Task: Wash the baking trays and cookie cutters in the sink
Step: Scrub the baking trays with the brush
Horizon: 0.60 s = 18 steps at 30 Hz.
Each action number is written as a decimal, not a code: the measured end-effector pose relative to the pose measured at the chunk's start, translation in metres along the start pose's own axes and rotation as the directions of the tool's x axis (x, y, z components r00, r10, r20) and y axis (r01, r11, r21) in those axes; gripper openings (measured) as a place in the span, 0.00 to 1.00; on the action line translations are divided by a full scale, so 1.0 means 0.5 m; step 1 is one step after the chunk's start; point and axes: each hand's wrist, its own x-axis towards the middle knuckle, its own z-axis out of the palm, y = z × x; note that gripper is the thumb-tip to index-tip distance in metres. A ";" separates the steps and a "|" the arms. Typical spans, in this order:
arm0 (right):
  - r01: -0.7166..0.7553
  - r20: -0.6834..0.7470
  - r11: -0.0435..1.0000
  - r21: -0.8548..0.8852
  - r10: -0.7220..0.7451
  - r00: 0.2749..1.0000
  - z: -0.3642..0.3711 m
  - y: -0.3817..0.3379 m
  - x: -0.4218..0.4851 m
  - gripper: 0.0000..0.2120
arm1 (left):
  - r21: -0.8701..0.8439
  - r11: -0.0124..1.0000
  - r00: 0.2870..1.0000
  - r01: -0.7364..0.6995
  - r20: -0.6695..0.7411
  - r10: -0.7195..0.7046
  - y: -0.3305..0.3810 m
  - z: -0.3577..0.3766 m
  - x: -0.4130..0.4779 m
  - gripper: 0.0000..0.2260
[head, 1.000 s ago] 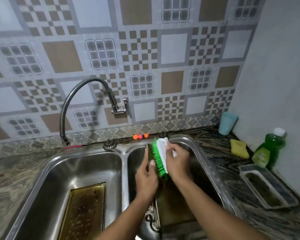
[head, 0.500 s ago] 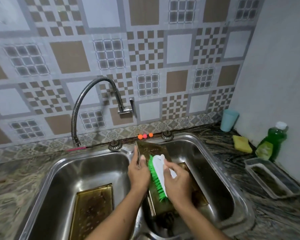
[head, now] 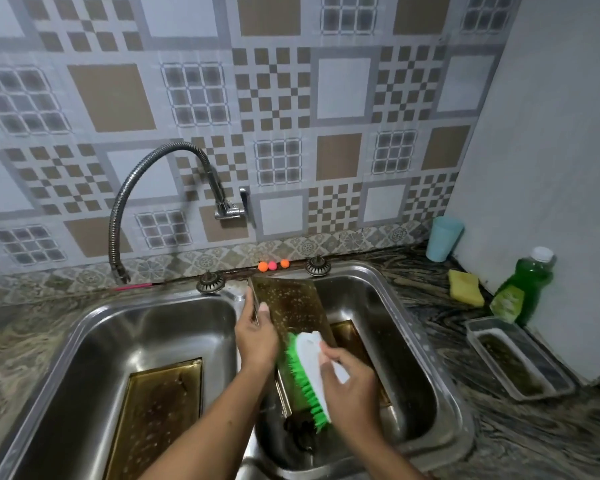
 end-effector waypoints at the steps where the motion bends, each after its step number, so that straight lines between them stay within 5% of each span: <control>1: 0.015 0.043 1.000 0.006 -0.015 0.999 -0.006 0.000 -0.003 0.08 | 0.006 1.000 1.000 0.013 0.004 -0.013 0.001 0.012 -0.005 0.22; 5: -0.029 -0.015 1.000 -0.009 0.029 0.999 -0.067 0.043 0.036 0.09 | -0.028 0.999 0.999 0.029 -0.020 -0.030 0.006 0.044 -0.027 0.22; 9: 0.072 0.141 0.997 -0.010 -0.070 0.988 -0.085 0.041 0.040 0.07 | 0.038 0.999 0.999 0.015 -0.053 -0.013 0.000 0.092 -0.056 0.22; 14: -0.155 0.084 0.971 -0.179 0.172 0.981 -0.196 0.132 0.175 0.10 | 0.019 0.999 0.993 0.033 -0.113 -0.030 -0.015 0.097 -0.064 0.23; 18: -0.087 0.187 0.972 -0.219 0.130 0.974 -0.213 0.074 0.268 0.12 | 0.013 0.996 0.991 0.092 -0.103 -0.090 -0.021 0.117 -0.068 0.25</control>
